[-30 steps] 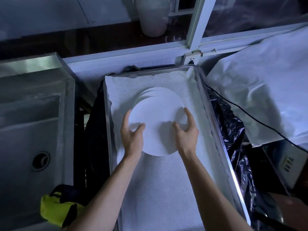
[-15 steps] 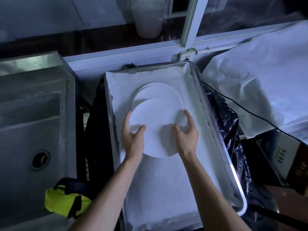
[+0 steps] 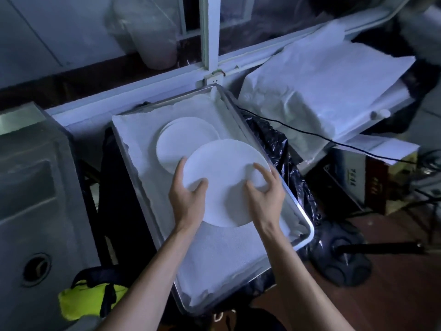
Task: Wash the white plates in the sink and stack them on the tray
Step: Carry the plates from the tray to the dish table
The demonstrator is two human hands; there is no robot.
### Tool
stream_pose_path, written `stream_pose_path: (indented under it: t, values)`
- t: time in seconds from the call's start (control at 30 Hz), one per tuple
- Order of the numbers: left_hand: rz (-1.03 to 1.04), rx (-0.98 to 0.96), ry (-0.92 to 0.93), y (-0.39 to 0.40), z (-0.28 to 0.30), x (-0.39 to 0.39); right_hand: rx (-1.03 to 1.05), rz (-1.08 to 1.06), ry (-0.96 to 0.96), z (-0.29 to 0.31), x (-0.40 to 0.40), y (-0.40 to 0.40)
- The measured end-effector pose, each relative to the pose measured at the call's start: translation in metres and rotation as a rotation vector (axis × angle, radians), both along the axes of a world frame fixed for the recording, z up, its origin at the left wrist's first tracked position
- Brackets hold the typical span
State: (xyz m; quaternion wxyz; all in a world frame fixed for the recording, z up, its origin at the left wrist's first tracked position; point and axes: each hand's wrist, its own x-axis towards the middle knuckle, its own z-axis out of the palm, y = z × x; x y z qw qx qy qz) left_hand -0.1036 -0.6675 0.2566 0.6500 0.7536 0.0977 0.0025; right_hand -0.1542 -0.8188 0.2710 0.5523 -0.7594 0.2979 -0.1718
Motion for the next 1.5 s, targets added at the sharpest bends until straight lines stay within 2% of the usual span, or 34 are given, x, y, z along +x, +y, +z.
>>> stream_pose_path:
  t: [0.3,0.53,0.9,1.07,1.23,1.5]
  values:
    - [-0.422,0.138,-0.12,-0.086,0.018,-0.061,-0.051,-0.393,-0.024,0.011,-0.118,-0.053]
    - [-0.707,0.119,-0.139,-0.163,0.029,-0.154,-0.008,-0.666,-0.034,0.012,-0.241,-0.097]
    - [-1.107,0.169,-0.257,-0.259,0.031,-0.393,-0.013,-1.058,-0.087,0.015,-0.501,-0.136]
    - [-1.227,0.128,-0.204,-0.29,0.031,-0.508,-0.046,-1.186,-0.075,0.016,-0.618,-0.144]
    - [-1.318,0.045,-0.057,-0.313,0.036,-0.611,-0.126,-1.352,-0.025,0.019,-0.718,-0.145]
    - [-1.619,0.038,-0.08,-0.349,0.032,-0.75,-0.069,-1.644,-0.04,0.022,-0.849,-0.135]
